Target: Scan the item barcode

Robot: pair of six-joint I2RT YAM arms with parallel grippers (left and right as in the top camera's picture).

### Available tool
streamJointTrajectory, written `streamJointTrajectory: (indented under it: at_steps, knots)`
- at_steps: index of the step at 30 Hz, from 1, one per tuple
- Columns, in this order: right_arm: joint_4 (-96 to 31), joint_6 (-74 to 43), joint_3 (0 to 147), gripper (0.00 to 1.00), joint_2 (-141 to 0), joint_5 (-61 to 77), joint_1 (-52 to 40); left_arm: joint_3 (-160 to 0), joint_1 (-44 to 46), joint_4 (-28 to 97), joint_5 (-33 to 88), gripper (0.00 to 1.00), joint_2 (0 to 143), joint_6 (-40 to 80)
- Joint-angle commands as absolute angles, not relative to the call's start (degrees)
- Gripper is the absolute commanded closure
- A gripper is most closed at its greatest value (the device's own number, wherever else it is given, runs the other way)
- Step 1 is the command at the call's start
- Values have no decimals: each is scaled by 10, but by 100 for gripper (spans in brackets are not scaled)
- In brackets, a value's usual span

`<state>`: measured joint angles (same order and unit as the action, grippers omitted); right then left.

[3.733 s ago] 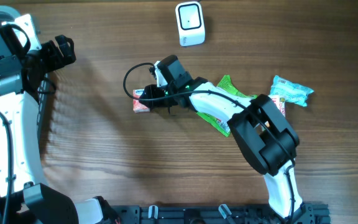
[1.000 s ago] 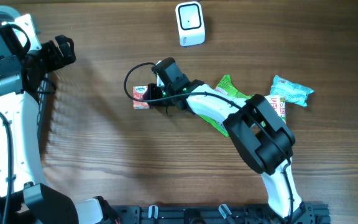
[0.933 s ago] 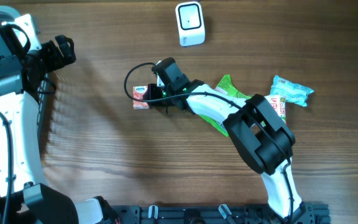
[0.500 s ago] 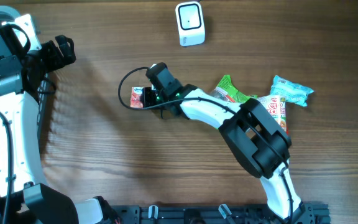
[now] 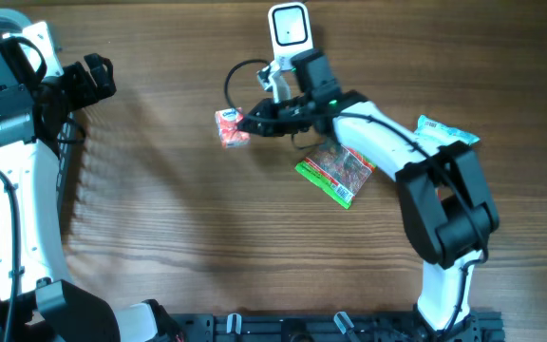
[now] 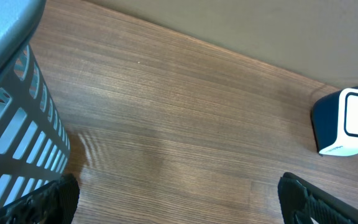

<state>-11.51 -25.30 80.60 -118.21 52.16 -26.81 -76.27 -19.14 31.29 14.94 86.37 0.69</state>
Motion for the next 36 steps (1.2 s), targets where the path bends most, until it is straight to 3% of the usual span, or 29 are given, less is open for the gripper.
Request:
streamJointTrajectory:
  at_steps: [1,4,10,15,20,29,36]
  knots:
    - [-114,-173,802,96,-1169,809,-217,-769,-194,311,156,0,864,4]
    - [-114,-163,802,96,-1169,899,-184,-769,-194,311,156,0,864,4]
    - [-112,-176,802,96,-1167,895,-152,-769,-194,311,156,0,864,4]
    - [-134,-218,802,96,-1153,709,-153,-769,-194,311,156,0,864,4]
    - [-347,-141,834,96,-1148,313,-167,-769,-194,311,156,0,864,4]
    - [-669,-116,1167,96,-1148,11,-213,-769,-194,311,156,0,864,4]
    - [-636,-52,1257,96,-1152,-275,-316,-769,-194,311,156,0,864,4]
